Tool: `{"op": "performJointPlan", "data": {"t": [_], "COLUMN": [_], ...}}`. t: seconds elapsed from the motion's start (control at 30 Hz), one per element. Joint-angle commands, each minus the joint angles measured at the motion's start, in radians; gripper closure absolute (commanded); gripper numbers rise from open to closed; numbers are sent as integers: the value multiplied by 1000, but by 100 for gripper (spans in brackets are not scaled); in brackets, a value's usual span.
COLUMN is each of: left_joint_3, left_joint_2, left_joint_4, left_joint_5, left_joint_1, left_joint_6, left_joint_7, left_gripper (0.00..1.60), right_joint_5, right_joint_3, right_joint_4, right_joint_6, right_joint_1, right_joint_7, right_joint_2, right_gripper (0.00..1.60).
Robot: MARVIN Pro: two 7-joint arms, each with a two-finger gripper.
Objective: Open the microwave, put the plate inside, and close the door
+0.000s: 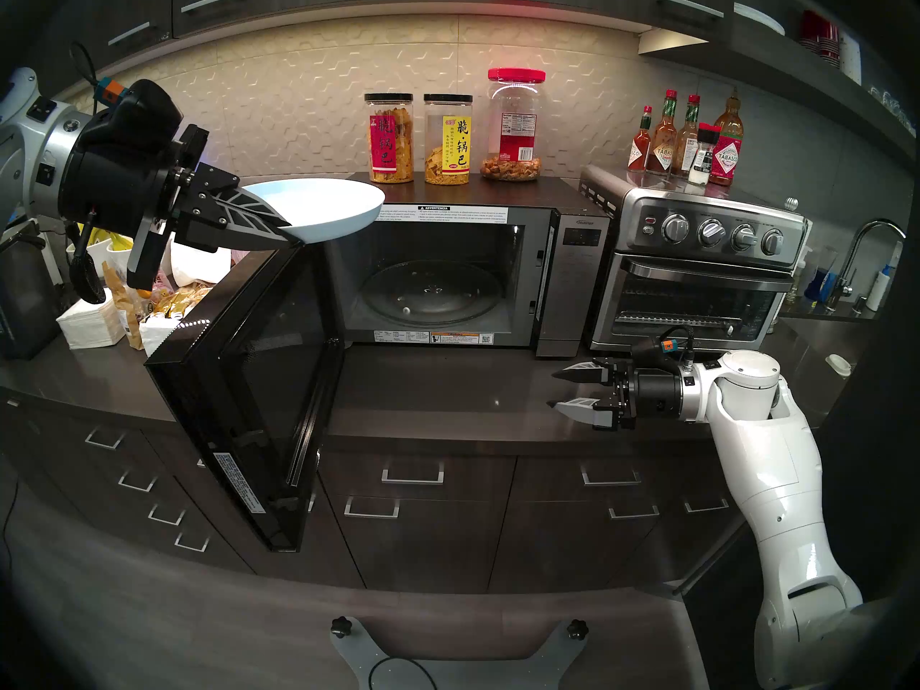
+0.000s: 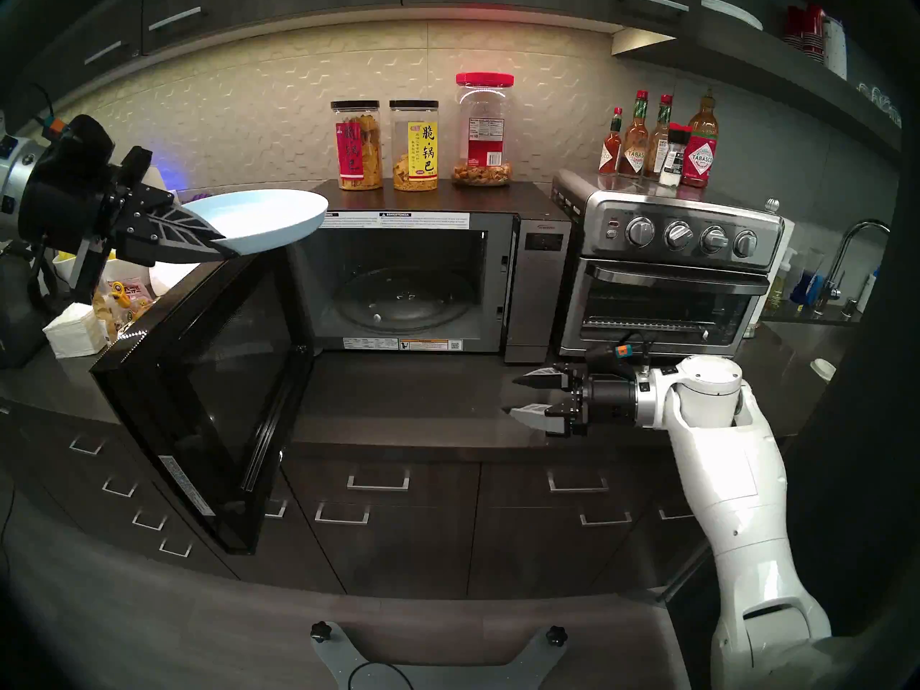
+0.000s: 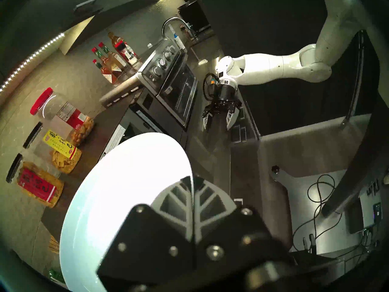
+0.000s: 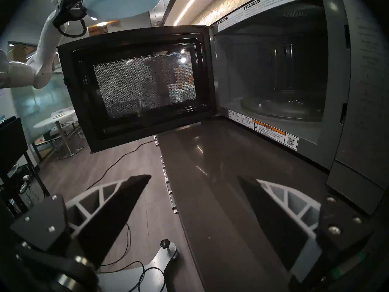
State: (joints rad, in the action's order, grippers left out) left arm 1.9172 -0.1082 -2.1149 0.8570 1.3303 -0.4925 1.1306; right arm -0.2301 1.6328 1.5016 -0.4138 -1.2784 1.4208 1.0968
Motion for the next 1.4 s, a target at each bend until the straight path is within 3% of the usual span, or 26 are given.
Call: {"op": "performJointPlan", "data": {"t": [0.0,0.8,1.37], "left_joint_3": [-50,-312,-500], "left_joint_2": [4,7,-145], "left_joint_4": [-19,-73,-91], "left_joint_5": [41,106,59], "left_joint_1": [-72,-211,-344], "left_joint_6": [29,114,108], "left_joint_7": [-50,-166,-208], "left_gripper": [160,160,160], "right_joint_5": [-8,-7,-6], "right_joint_3": [2,2,2], "right_joint_4": [10,10,11], "right_joint_6": [-1,0,0], "right_joint_1": [14,13,13], "right_joint_7": [10,10,9], "right_joint_2": [-2,-2,-1], "right_gripper": [0,0,0]}}
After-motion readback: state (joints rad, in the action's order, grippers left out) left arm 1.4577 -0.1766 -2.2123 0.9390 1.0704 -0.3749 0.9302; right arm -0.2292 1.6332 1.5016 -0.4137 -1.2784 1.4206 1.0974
